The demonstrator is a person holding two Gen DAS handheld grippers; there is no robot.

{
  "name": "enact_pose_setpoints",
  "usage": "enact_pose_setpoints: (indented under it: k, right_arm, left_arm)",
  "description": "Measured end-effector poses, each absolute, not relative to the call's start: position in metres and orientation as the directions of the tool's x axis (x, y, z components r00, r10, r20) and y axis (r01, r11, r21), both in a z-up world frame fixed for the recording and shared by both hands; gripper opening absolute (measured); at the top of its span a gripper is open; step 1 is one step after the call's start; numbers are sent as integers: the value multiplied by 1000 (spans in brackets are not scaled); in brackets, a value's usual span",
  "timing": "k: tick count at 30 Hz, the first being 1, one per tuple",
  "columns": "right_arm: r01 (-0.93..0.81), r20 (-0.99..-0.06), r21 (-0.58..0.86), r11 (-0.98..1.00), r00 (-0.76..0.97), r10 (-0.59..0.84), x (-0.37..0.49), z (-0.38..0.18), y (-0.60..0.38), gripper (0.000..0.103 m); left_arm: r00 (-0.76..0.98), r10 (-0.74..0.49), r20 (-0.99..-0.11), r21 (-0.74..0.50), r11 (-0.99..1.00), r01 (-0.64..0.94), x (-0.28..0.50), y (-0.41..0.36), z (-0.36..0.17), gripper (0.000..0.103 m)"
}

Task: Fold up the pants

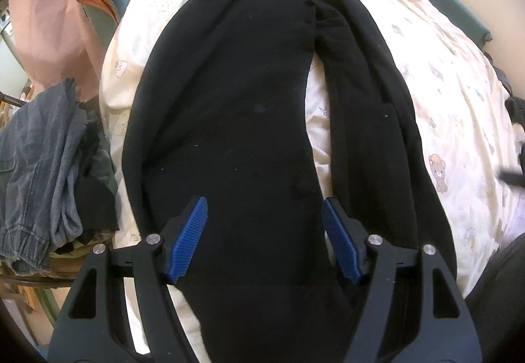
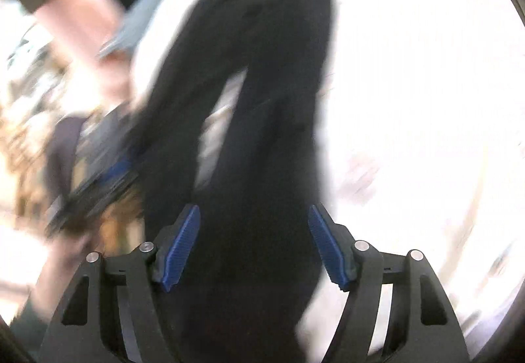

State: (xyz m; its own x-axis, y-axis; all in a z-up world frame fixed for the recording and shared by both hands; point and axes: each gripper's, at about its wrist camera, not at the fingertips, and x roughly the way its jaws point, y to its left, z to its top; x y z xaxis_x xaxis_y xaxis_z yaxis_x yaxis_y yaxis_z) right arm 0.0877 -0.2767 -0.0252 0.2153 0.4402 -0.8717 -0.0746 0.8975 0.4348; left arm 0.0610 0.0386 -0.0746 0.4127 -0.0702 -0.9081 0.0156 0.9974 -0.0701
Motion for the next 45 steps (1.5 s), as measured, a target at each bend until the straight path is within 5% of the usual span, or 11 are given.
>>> enact_pose_setpoints:
  k: [5, 9, 14, 18, 20, 24, 29, 34, 40, 42, 45]
  right_arm:
    - [1, -946, 316, 949, 83, 315, 148, -116, -261, 46]
    - [-130, -963, 264, 956, 21, 269, 151, -138, -225, 4]
    - [-74, -947, 299, 951, 102, 306, 135, -95, -259, 3]
    - [144, -958, 183, 973, 249, 143, 125, -69, -337, 2]
    - [222, -969, 3, 975, 240, -51, 127, -73, -357, 2]
    - [280, -986, 146, 949, 119, 117, 138, -105, -364, 8]
    - [205, -930, 295, 933, 288, 231, 172, -71, -344, 9]
    - [122, -910, 289, 950, 344, 233, 229, -58, -342, 32]
    - [115, -877, 326, 939, 407, 254, 341, -53, -342, 34]
    - [114, -876, 333, 936, 406, 262, 387, -61, -342, 50]
    - [98, -881, 299, 949, 410, 236, 451, -74, -333, 54]
  left_arm:
    - [413, -49, -909, -39, 999, 33, 68, 33, -79, 69]
    - [399, -37, -916, -31, 999, 20, 71, 37, -86, 69]
    - [390, -32, -920, -32, 999, 6, 79, 34, -89, 69]
    - [400, -62, -914, -57, 998, 25, 78, 28, -84, 69]
    - [401, -65, -914, -56, 998, 34, 78, 25, -83, 69]
    - [394, -59, -917, -45, 998, 45, 77, 24, -85, 69]
    - [386, -58, -921, -58, 998, 10, 76, 30, -84, 69]
    - [398, -66, -915, -73, 997, -2, 76, 30, -83, 69]
    - [434, -65, -899, -92, 995, -40, 90, 44, -78, 69]
    - [454, -50, -890, -85, 995, -56, 94, 52, -76, 69]
    - [503, 11, -864, -46, 994, -100, 109, 70, -71, 69]
